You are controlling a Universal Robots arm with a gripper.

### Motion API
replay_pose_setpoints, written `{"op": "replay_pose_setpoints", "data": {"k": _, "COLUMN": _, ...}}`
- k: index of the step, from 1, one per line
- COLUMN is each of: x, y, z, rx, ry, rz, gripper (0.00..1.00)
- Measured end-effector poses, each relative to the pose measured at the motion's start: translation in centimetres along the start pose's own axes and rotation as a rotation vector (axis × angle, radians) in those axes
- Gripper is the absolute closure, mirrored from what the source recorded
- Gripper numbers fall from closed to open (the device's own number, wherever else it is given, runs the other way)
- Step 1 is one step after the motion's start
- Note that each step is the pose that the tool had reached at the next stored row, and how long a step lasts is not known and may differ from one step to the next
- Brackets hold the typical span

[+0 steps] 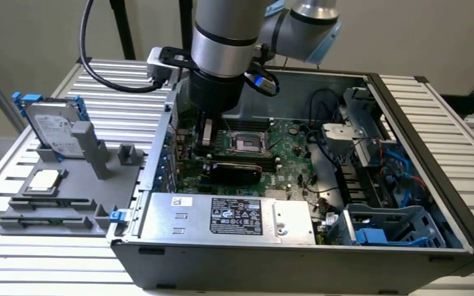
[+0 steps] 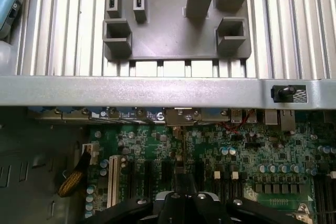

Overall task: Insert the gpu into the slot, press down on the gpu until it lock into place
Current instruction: 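Press down on the gpu until it lock into place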

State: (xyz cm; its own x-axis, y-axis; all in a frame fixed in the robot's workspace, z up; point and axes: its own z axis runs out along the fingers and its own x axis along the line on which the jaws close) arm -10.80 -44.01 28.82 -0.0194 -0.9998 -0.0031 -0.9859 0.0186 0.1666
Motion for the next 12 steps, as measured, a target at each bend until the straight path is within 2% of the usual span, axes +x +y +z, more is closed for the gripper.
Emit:
{"op": "replay_pose_setpoints", "data": {"k": 7, "x": 0.00, "y": 0.31, "z": 0.06, "rx": -0.0864, "ry": 0.0200, "rz": 0.003, "gripper": 0.89}}
{"op": "replay_pose_setpoints", "data": {"k": 10, "x": 0.00, "y": 0.31, "z": 0.05, "rx": -0.1154, "ry": 0.0246, "rz": 0.004, "gripper": 0.89}}
{"op": "replay_pose_setpoints", "data": {"k": 12, "x": 0.01, "y": 0.32, "z": -0.03, "rx": -0.1309, "ry": 0.0275, "rz": 0.005, "gripper": 0.89}}
